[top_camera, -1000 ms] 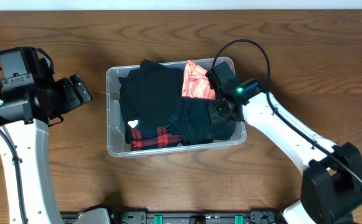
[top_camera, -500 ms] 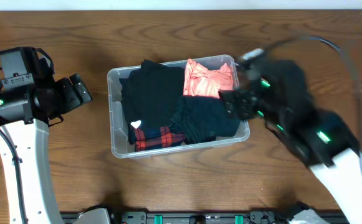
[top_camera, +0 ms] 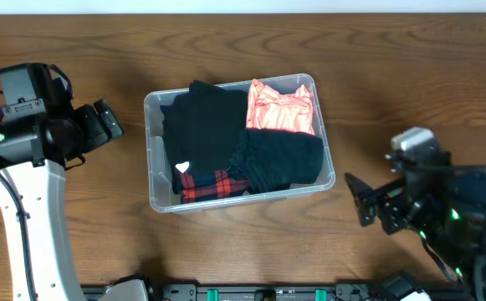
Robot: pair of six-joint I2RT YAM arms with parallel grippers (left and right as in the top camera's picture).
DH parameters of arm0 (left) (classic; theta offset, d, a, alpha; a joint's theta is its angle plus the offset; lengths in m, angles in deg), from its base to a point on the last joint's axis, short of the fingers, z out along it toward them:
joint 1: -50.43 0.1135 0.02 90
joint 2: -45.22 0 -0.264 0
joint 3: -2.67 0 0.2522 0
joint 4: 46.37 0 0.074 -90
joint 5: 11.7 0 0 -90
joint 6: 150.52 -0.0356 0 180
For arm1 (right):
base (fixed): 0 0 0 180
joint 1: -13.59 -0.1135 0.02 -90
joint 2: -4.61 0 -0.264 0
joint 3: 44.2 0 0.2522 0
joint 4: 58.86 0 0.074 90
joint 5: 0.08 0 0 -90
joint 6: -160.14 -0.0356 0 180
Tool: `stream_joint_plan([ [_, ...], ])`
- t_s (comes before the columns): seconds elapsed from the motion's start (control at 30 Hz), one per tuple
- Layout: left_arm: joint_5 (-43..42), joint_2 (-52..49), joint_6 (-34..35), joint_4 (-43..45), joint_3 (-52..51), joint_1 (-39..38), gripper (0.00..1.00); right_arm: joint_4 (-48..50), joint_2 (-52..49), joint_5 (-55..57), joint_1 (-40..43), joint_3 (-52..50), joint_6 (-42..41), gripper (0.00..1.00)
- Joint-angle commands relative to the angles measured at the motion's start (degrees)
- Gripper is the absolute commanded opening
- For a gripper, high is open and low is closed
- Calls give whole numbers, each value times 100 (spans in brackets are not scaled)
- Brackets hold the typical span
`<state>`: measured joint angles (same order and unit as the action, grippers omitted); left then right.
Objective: Pack container
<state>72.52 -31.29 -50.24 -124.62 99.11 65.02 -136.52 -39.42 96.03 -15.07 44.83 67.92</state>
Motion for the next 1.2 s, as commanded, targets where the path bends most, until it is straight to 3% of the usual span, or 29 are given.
stream_joint_plan([
  [0.0,28,-26,-74,-20,81,28,98,-44,140,739,22,39,101,99],
  [0.23,28,-26,-74,-20,81,28,98,-57,232,1392,22,35,101,99],
  [0.5,28,-26,-74,-20,81,28,98,-24,896,1071,586,-251,103,99],
  [0.83,28,-26,-74,-20,81,28,98,584,2498,627,1720,-2076,103,99],
  [1.17,28,-26,-74,-20,81,28,98,1812,3268,-59,2382,-4054,101,99],
])
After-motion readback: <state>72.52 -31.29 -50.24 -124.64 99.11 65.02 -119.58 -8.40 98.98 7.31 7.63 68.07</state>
